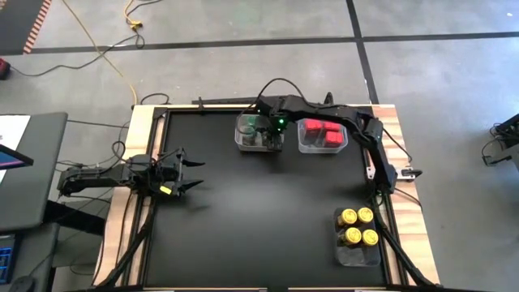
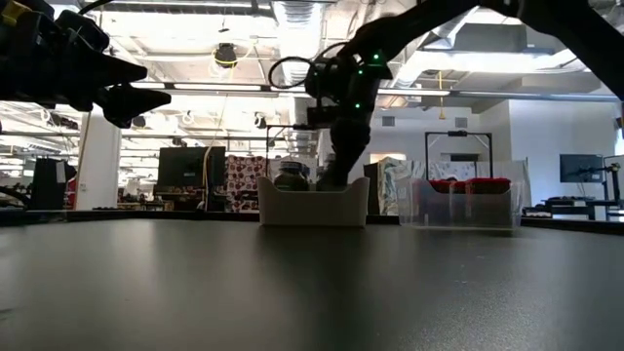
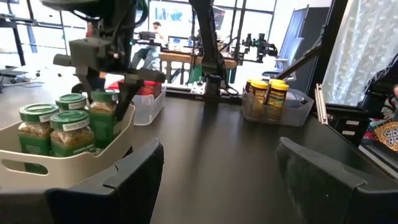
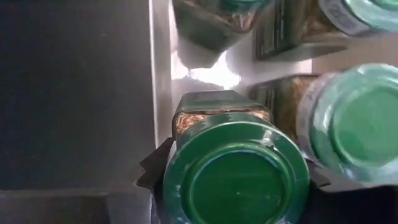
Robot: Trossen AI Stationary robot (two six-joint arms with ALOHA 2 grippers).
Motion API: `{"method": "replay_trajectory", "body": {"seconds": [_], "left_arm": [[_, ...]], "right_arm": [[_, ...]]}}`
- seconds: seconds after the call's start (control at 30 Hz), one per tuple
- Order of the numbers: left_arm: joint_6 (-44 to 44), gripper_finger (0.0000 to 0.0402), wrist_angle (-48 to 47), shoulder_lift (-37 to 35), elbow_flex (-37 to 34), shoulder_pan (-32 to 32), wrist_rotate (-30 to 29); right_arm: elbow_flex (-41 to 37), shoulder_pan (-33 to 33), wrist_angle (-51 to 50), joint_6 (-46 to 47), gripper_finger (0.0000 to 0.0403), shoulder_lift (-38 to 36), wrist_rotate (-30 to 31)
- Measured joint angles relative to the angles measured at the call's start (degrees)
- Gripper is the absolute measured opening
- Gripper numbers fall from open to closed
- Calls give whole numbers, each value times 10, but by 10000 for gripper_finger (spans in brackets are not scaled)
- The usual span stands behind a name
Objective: Sort spices by type
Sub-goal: Put the green seasoning bottle into the white bin
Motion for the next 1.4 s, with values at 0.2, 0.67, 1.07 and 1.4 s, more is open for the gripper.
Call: {"method": "replay_trajectory", "body": {"seconds": [0.2,0.67,1.07,1.4], "left_arm": [[0,297,0,0,0,0,0],[0,297,0,0,0,0,0],[0,297,0,0,0,0,0],[0,297,0,0,0,0,0]], "right_arm": [[0,4,5,0,220,7,0],[0,3,8,0,233,8,0],[0,3,9,0,236,8,0],[0,3,10,0,236,8,0]]}}
